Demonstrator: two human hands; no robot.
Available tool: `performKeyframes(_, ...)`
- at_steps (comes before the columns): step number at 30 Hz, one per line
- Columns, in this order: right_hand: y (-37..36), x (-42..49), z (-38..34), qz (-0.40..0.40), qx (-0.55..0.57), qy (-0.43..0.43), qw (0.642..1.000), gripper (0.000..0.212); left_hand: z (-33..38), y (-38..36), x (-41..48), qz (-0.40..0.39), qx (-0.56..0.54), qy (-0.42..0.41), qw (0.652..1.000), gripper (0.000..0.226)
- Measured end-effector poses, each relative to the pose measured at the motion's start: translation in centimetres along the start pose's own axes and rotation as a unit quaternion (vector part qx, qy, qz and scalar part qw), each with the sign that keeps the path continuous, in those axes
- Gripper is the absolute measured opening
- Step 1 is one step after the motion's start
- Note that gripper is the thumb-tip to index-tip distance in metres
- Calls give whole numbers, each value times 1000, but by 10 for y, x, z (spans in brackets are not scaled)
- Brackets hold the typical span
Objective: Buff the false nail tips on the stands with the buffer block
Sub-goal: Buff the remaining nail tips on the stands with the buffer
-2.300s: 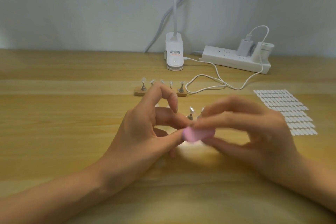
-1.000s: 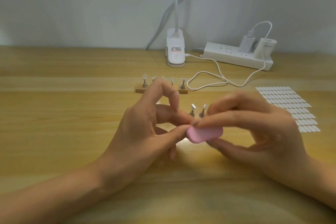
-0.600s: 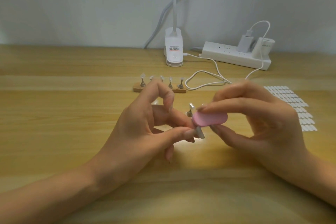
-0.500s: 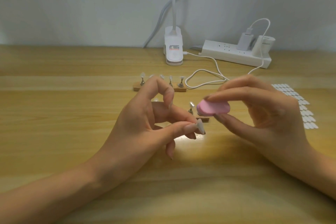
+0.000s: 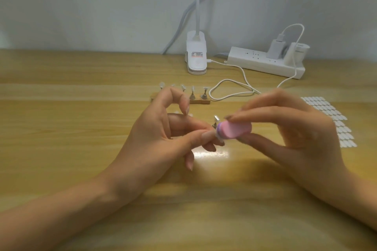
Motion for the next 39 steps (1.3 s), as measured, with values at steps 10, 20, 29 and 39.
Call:
performKeyframes(10, -4, 0, -7, -21, -24, 38, 999, 21, -3, -6, -3, -20, 6, 1, 1000, 40)
performKeyframes(20, 30, 5, 36, 68, 6, -30, 997, 27, 0, -3, -2, -23, 42, 4, 999, 44)
performKeyframes(29, 14, -2, 28, 29, 36, -24, 999, 24, -1, 2, -2, 5, 14, 2, 1000, 35)
performKeyframes(39, 0, 2, 8, -7, 5, 8, 1000, 22, 10, 3, -1, 29, 77, -54, 995, 41)
Point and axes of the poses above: each hand's wrist, its own x-axis towards the middle knuckle, its own y-axis out of the back of the hand, z = x × y, the point moved 10 cm from there along x, towards the middle knuckle, and after that the axes turned 3 degrees about z, right-handed, at the moved point
